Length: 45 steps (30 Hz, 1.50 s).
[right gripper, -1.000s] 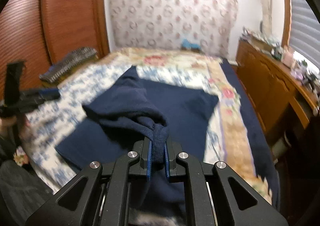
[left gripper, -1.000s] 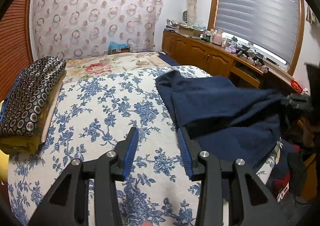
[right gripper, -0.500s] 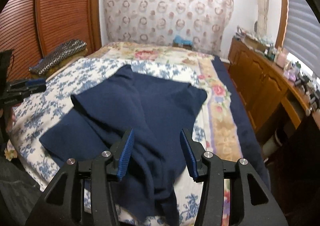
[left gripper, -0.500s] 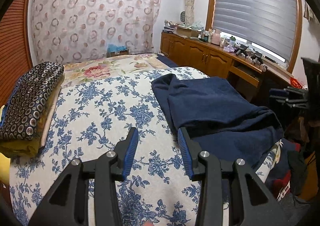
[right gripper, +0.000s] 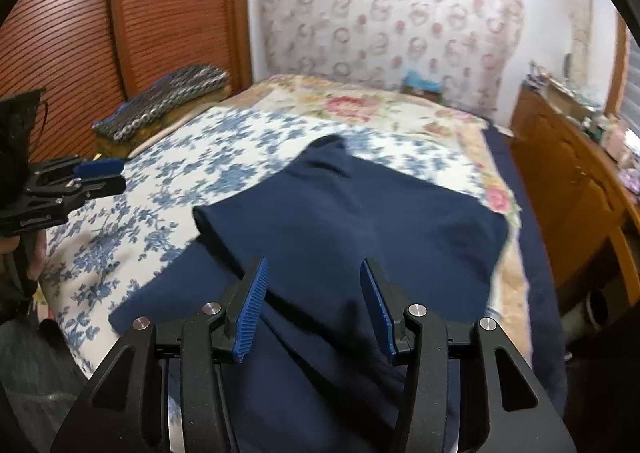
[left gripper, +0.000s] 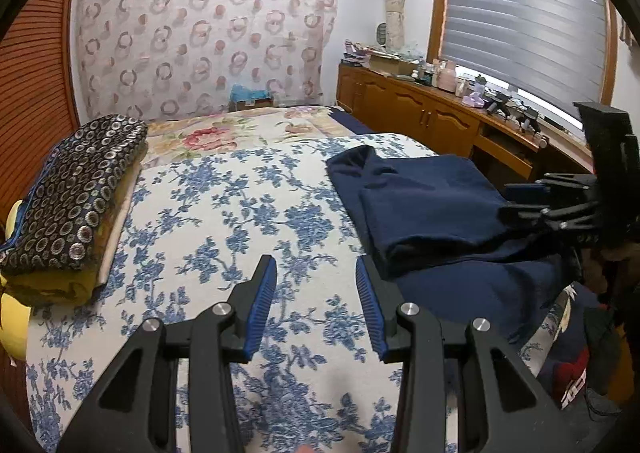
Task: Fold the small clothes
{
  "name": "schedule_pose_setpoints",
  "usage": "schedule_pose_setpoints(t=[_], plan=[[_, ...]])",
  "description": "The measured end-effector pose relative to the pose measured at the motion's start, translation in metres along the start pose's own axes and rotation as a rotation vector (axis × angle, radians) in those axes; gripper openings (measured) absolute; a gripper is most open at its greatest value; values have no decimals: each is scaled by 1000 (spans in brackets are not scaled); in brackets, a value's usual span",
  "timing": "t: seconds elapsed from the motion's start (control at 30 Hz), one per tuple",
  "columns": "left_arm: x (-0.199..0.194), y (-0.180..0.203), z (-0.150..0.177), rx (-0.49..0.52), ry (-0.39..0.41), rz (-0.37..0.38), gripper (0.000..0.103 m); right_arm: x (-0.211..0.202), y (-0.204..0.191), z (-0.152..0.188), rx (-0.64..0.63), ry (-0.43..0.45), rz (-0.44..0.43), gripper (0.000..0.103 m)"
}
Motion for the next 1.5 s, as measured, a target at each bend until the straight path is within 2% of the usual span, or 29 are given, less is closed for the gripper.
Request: schedule_pose_setpoints(t=[0.13,0.47,0.7,0.87,0.93,0.97,1.03,1.1,1.27,1.4,1.5], plan=[[-2,-10,1,-24,3,-16,39,26,-19,-13,-48,-31,-72,49],[-5,-19,5,-37,3,-30,39,77,-58,-29,-146,-135,-165,49],[-5,-17,8,-33,-2,-23,39,100,-67,-24,-174,-189,-155,49],[-2,-14,9,-27,-8,-18,39,106,-57,-23,-129,-180,-164,48],[-1,-14,9,-26,-13,-16,39,104,-54,-24,-115,-166,-162,26],[0,-13,9,-26,-14,-15,39,103,-52,-25,-111,-159,-160,18],[0,-12,10,-23,-16,-11,39,98,-48,-27,-101,-140,-161,9],[0,-11,10,-19,-17,-10,39,88,-43,-33,-83,-102,-162,7],[1,-9,10,-12,-19,-2,39,45,-5,-62,-22,49,-92,7],[1,-6,10,-10,-20,3,39,25,33,-83,-3,90,4,6],[3,-2,11,-6,-25,13,39,21,68,-90,2,85,104,6]])
Point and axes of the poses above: each gripper's, at about its wrist camera, not at the fingertips, and x roughly the way its jaws point, y to its right, z to its underside, the point moved 2 cm from there along x, roughly the way its jaws point, and after that the axes turned 2 degrees about -z, right-handed, at the moved point
